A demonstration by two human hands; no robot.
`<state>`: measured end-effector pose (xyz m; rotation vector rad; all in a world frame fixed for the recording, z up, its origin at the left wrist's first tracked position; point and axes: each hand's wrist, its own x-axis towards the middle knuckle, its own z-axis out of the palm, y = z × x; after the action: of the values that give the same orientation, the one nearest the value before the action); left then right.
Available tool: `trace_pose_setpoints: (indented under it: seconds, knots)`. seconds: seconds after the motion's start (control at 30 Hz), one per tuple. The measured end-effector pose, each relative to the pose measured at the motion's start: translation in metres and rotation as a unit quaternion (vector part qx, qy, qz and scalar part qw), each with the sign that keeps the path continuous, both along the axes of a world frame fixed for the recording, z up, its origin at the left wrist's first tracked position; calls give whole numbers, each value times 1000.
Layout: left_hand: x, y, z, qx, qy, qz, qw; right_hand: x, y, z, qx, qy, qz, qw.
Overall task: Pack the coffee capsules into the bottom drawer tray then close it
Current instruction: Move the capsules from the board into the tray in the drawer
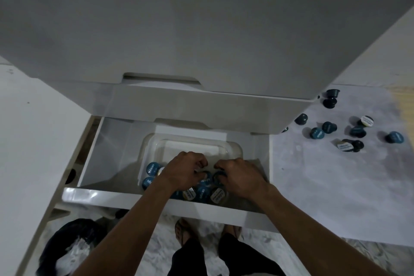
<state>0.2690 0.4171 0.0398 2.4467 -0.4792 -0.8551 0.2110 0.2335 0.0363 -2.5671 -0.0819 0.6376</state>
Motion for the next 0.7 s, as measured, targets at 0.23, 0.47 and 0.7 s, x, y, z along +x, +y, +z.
trace_pose_setpoints:
  seconds: [0.23,0.47,0.7]
  knots:
    - [-10,7,12,-51,-58,50,996,-4,-3,13,70,-64,-58,994]
    - [-21,8,36,-161,-115,146,969,-16,0,39,179,-146,-218,948]
    - [-46,-4,55,-223,-118,159,955,-56,-8,64,197,-184,-306,913]
